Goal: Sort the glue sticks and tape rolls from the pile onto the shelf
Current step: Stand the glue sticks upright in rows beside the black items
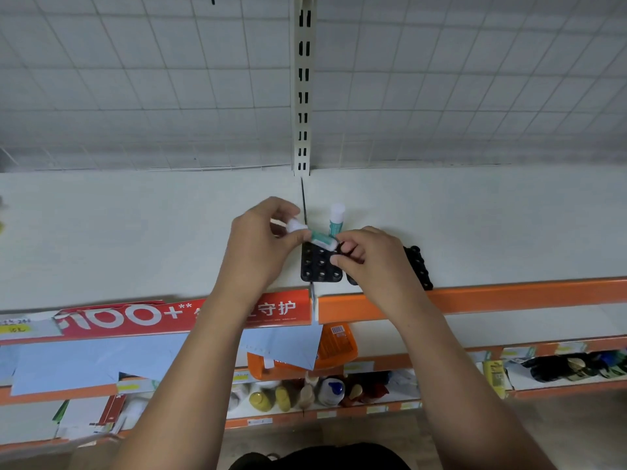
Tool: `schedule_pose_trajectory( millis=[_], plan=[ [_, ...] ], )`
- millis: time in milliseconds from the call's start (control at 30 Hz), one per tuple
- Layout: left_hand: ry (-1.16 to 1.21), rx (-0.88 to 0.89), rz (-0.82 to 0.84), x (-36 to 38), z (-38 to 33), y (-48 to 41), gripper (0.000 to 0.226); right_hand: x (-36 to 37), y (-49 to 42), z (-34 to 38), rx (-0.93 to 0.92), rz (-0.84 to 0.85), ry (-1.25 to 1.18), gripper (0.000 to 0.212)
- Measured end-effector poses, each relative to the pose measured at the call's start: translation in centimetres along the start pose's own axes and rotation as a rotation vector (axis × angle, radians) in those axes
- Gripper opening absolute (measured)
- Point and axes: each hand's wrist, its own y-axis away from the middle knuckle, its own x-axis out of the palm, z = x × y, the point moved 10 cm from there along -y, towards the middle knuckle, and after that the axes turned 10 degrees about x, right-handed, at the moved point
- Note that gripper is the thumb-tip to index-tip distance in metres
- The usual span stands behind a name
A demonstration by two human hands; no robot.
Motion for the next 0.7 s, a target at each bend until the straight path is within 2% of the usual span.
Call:
schedule_pose_trajectory(
  millis=[167, 267, 433, 700],
  plan=[
    [0.054, 0.076, -0.105, -0.6, -1.4, -1.7, 0.028, -0.8, -1.4, -0.8, 0.061, -0.119, 0.03, 0.025],
    [-0.024, 0.148, -0.062, 0.8, -2.2, -2.5, 0.022, 0.3, -2.2, -0.5, 0.067, -0.079, 0.046, 0.034],
    [-0.068, 0.193, 0.0, 2.9, -2.1, -3.0, 0.028, 0.9, -2.5, -0.7, 0.059, -0.057, 0.062, 0.021],
    [-0.03, 0.179, 0.049, 3.7, -2.0, -3.5, 0.024, 1.1, -2.6, -0.5, 0.026, -0.033, 0.094, 0.019]
  ],
)
